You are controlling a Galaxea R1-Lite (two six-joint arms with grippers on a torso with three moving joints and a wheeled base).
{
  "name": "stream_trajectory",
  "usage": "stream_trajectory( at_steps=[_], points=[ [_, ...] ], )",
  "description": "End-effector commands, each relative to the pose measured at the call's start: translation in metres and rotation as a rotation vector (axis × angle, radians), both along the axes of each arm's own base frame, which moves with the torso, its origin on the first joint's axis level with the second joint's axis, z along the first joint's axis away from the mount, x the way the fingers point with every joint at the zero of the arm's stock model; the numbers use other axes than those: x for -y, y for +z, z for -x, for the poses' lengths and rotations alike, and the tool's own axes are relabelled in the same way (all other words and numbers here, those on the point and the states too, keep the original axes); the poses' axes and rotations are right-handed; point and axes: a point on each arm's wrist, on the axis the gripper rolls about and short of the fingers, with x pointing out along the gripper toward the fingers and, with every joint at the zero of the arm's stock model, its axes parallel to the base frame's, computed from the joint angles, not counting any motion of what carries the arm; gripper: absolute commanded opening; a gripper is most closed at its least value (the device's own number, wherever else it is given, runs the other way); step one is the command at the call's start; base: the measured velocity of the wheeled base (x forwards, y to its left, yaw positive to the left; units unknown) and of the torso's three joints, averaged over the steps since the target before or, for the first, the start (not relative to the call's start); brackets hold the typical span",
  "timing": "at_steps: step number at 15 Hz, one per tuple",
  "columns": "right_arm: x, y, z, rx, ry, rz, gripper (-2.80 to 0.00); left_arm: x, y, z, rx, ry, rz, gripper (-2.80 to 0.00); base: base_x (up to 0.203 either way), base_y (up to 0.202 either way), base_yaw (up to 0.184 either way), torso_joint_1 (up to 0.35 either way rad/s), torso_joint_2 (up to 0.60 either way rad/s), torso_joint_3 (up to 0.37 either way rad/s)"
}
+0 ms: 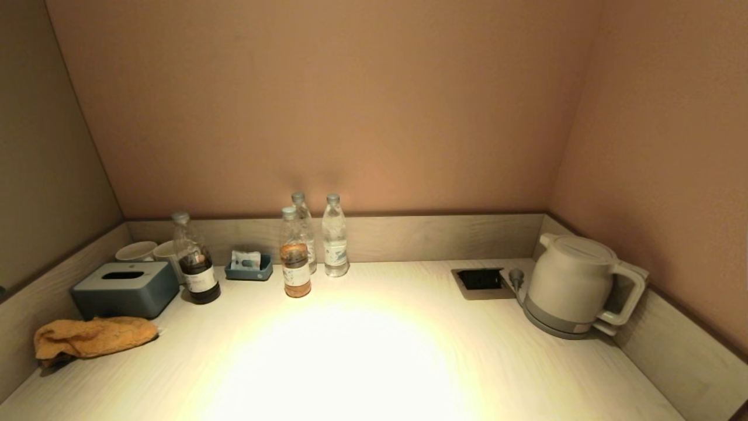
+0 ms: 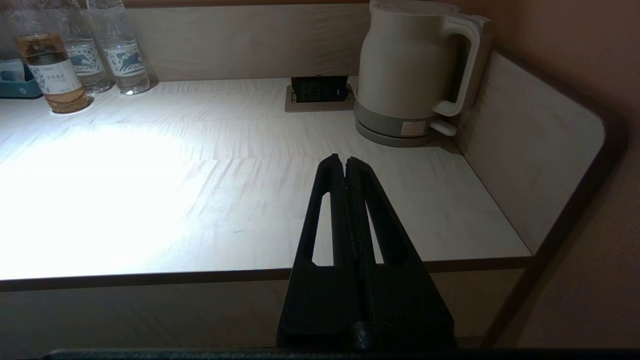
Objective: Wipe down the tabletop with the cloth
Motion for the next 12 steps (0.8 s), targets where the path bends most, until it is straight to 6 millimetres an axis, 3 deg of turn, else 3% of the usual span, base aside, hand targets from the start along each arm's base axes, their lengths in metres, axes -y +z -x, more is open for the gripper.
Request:
stream_trajectory(
  at_steps=[1,6,10,12],
  points=[
    [0.000,0.000,0.000,0.000,0.000,0.000,-2.80,0.005,0.018,0.019,0.154,0.009,-0.034,-2.80,0.000,0.000,0.000,0.000,0.00,0.000],
    [0.000,0.000,0.000,0.000,0.000,0.000,-2.80,0.010,0.042,0.036,0.498,0.080,-0.026,-2.80,0.000,0.000,0.000,0.000,0.00,0.000],
    [0.000,0.000,0.000,0.000,0.000,0.000,-2.80,0.019,0.049,0.068,0.716,0.111,-0.019,-2.80,0.000,0.000,0.000,0.000,0.00,0.000],
    [0.000,0.000,0.000,0.000,0.000,-0.002,-2.80,0.026,0.049,0.094,0.789,0.114,-0.036,-2.80,0.000,0.000,0.000,0.000,0.00,0.000]
  ],
)
